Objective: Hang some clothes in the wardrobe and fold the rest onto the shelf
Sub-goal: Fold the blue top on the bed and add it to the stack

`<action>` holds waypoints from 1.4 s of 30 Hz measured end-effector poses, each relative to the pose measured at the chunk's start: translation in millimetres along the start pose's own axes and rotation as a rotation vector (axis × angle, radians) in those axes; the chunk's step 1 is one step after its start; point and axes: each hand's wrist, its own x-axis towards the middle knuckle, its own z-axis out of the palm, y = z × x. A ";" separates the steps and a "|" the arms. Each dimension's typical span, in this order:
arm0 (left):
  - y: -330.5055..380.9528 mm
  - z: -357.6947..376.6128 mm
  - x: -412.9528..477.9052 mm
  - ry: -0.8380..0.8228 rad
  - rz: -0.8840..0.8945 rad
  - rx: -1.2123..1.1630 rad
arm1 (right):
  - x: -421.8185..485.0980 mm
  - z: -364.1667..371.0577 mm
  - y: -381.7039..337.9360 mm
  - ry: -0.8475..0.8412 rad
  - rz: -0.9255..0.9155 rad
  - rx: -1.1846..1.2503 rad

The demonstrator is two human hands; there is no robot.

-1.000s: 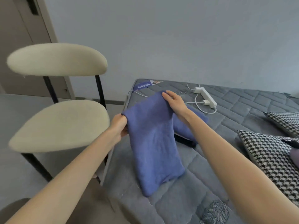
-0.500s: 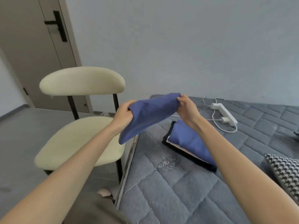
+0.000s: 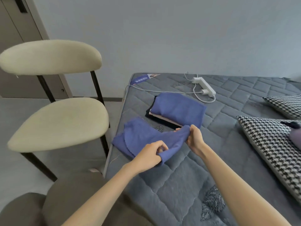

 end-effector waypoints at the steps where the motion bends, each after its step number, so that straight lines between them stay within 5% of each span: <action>1: 2.2 8.3 0.2 -0.020 -0.016 -0.018 | -2.7 -7.8 3.1 0.032 0.000 0.004; 7: 5.4 41.2 2.7 -0.244 -0.103 -0.002 | -11.4 -45.8 17.6 0.211 0.017 -0.078; 12: -0.9 34.4 1.6 -0.225 -0.132 -0.023 | -8.6 -39.1 13.3 0.197 -0.028 -0.188; 29: -106.4 -65.7 -7.8 0.376 -0.455 -0.475 | 78.9 105.3 12.8 -0.169 -0.244 -0.902; 42: -157.4 -57.0 9.8 0.685 -0.628 -0.451 | 114.4 102.1 50.5 -0.164 -0.174 -1.216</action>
